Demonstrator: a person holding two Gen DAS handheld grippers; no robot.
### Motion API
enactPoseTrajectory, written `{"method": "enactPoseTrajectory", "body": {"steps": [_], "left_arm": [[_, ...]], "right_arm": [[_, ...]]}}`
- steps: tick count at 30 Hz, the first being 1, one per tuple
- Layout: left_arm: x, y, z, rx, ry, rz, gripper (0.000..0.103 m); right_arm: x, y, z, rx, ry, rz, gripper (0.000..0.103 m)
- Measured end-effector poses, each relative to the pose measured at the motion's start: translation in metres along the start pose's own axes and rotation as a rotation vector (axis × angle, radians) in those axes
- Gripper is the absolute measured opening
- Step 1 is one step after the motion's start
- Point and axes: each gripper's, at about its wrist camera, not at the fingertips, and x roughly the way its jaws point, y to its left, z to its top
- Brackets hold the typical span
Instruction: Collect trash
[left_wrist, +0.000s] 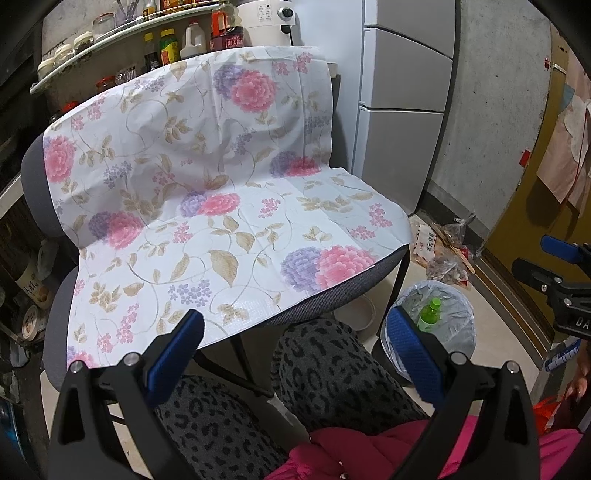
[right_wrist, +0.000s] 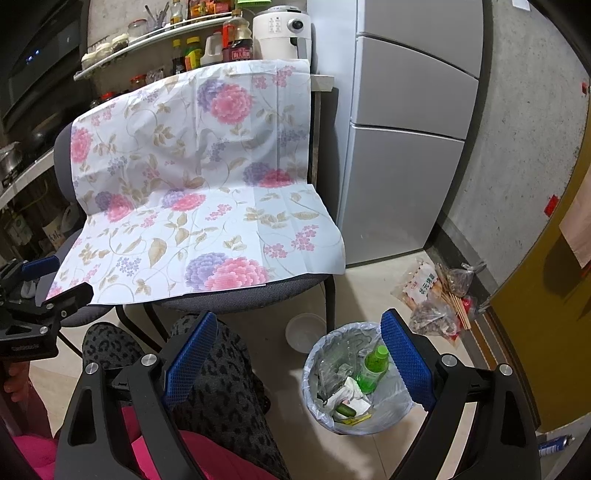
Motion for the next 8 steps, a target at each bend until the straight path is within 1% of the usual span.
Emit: {"method": "enactPoseTrajectory", "body": {"steps": [2, 5, 7, 8], "left_arm": [[0.002, 0.001, 0.000, -0.006, 0.015, -0.003, 0.096], [0.011, 0.009, 0.001, -0.041, 0.033, 0.003, 0.096], [0.021, 0.023, 0.000, -0.074, 0.049, 0.019, 0.096], [0.027, 0.030, 0.000, -0.090, 0.058, 0.028, 0.096]], "right_arm": [[0.005, 0.003, 0.002, 0.000, 0.005, 0.001, 0.090], [0.016, 0.009, 0.007, -0.001, 0.015, 0.013, 0.090], [0.029, 0.014, 0.013, -0.002, 0.028, 0.030, 0.090], [0.029, 0.014, 0.013, -0.002, 0.028, 0.030, 0.090]]}}
